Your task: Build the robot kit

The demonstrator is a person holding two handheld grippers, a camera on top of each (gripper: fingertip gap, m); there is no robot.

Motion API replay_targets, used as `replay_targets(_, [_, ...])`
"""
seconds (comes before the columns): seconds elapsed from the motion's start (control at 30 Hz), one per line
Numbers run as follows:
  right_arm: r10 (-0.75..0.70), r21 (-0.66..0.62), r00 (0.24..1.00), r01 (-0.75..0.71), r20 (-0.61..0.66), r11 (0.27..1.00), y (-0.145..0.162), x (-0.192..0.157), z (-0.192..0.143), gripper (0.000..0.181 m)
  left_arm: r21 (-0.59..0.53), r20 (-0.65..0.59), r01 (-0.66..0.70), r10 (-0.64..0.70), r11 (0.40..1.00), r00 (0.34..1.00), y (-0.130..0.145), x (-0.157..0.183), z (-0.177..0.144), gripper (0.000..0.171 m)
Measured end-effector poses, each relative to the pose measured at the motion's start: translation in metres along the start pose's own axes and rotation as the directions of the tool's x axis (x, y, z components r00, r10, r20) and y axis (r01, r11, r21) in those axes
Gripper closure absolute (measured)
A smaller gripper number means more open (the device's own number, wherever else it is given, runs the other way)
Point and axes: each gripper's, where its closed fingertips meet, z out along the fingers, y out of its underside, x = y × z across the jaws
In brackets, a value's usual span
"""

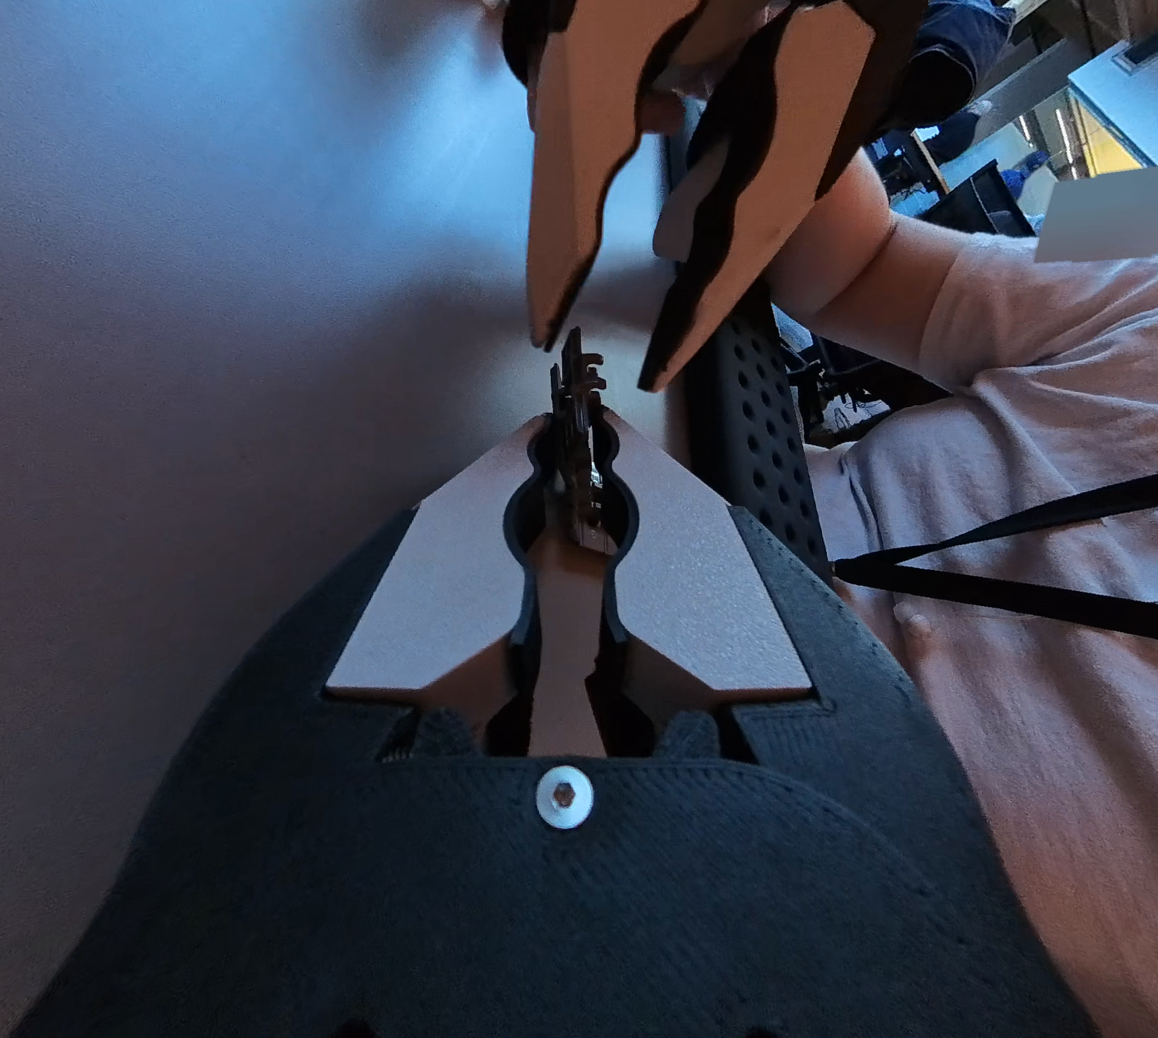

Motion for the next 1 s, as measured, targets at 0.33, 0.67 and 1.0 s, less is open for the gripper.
replay_targets(0.33, [-0.019, -0.106, 0.998, 0.024, 0.054, 0.994, 0.003, 0.000, 0.008, 0.174, -0.003, -0.001, -0.008, 0.008, 1.000, 1.000, 0.000, 0.000, 0.000, 0.162])
replay_targets(0.67, [-0.022, -0.071, 0.999, 0.024, 0.024, 0.997, 0.005, 0.002, 0.009, 0.174, -0.045, 0.078, -0.109, 0.113, 0.993, 0.991, 0.006, -0.001, 0.004, 0.149])
replay_targets(1.0, [-0.053, -0.077, 0.998, 0.055, 0.026, 0.996, 0.015, -0.002, 0.015, 0.175, -0.149, 0.225, -0.245, 0.274, 0.958, 0.935, 0.015, -0.012, 0.009, 0.163])
